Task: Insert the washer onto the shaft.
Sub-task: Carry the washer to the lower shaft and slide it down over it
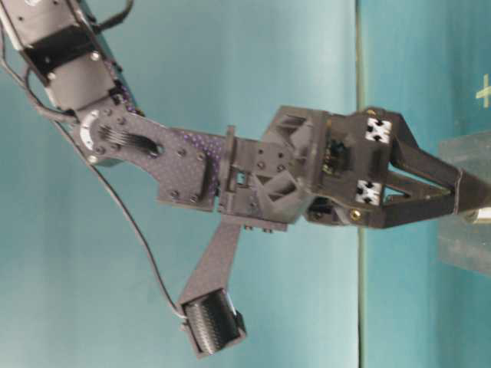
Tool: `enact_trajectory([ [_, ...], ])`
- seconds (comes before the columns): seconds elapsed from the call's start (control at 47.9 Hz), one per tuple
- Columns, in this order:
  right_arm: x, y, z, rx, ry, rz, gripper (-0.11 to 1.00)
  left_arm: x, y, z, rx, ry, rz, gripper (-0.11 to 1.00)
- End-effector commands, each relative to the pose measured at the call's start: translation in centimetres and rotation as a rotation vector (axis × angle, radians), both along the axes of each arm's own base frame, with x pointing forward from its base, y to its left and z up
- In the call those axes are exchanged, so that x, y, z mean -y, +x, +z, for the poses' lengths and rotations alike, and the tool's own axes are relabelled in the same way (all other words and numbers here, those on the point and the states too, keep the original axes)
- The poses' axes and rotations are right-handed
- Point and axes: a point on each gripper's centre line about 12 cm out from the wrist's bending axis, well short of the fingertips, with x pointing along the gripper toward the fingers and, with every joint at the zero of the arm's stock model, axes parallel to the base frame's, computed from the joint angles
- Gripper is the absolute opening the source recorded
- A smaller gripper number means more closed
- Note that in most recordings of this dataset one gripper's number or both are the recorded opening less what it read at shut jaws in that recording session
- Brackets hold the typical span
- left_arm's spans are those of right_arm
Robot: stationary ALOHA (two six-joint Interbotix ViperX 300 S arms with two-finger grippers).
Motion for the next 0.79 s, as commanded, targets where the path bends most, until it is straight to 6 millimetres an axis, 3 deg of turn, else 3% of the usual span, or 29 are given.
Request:
enact_trajectory([
  [0.0, 0.0, 0.6, 1.8, 0.054, 0.003, 0.005, 0.78, 0.0, 0.3, 0.7, 0.026, 0.001, -0.001, 0.00],
  [0.334, -3.1, 0.4, 2.7, 0.064, 0.134, 0.028, 0.77, 0.0, 0.2, 0.6, 0.023, 0.000, 0.000, 0.00],
  [0.773, 2.3, 0.7, 1.0, 0.042, 0.030, -0.026, 0.73, 0.0, 0.3, 0.8, 0.031, 0.000, 0.000, 0.00],
])
